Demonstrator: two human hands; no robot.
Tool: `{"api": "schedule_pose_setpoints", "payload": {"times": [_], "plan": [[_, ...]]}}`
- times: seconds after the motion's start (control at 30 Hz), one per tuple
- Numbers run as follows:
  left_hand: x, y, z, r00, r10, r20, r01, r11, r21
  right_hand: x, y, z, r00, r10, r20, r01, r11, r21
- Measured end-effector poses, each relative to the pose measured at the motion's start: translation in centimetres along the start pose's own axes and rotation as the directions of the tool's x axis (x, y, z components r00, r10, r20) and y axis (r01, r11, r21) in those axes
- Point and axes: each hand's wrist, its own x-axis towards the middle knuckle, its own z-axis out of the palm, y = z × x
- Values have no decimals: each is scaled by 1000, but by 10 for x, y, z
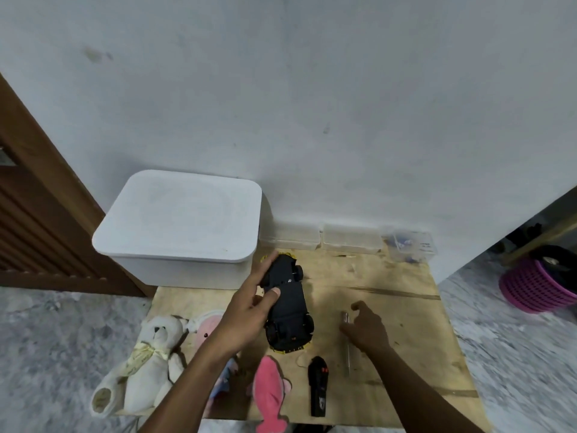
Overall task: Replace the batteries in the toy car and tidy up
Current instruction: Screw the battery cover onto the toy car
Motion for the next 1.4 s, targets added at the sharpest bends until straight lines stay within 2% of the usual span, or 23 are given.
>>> {"api": "schedule_pose_setpoints", "payload": {"times": [0.1, 0.23, 0.3, 0.37, 0.5, 0.63, 0.7, 0.83, 0.93, 1.13, 1.4], "plan": [[3, -2, -2, 1000, 8, 7, -8, 999, 52, 9, 13, 15, 999, 37, 2, -37, 999, -24], [6, 0, -5, 1000, 4, -22, -2, 992, 129, 13, 16, 16, 1000, -6, -5, 6, 999, 52], [7, 0, -6, 999, -4, -33, 9, 987, 158, 10, 12, 10, 999, -22, -31, 26, 991, 133], [8, 2, -6, 1000, 2, -26, 2, 986, 165, 1, -3, -3, 998, -30, -64, 49, 947, 317], [8, 8, -4, 999, 40, -23, -35, 985, 172, -24, -47, -46, 993, -65, -101, 118, 683, 721], [5, 12, -3, 999, 53, -14, -50, 987, 154, -58, -88, -89, 962, -195, -191, 259, 433, 863], [3, 13, -2, 999, 54, -6, -52, 988, 144, -81, -110, -104, 927, -260, -270, 349, 337, 875], [0, 15, 0, 998, 67, 4, -67, 988, 136, -116, -143, -108, 831, -370, -416, 532, 308, 789], [-2, 17, 0, 998, 61, 4, -61, 987, 148, -130, -156, -99, 779, -413, -472, 602, 279, 749], [-6, 19, -3, 998, 70, 8, -70, 985, 160, -136, -164, -87, 745, -382, -546, 654, 262, 709], [-7, 20, -5, 997, 73, 10, -74, 981, 181, -136, -166, -86, 729, -399, -556, 676, 290, 678]]}}
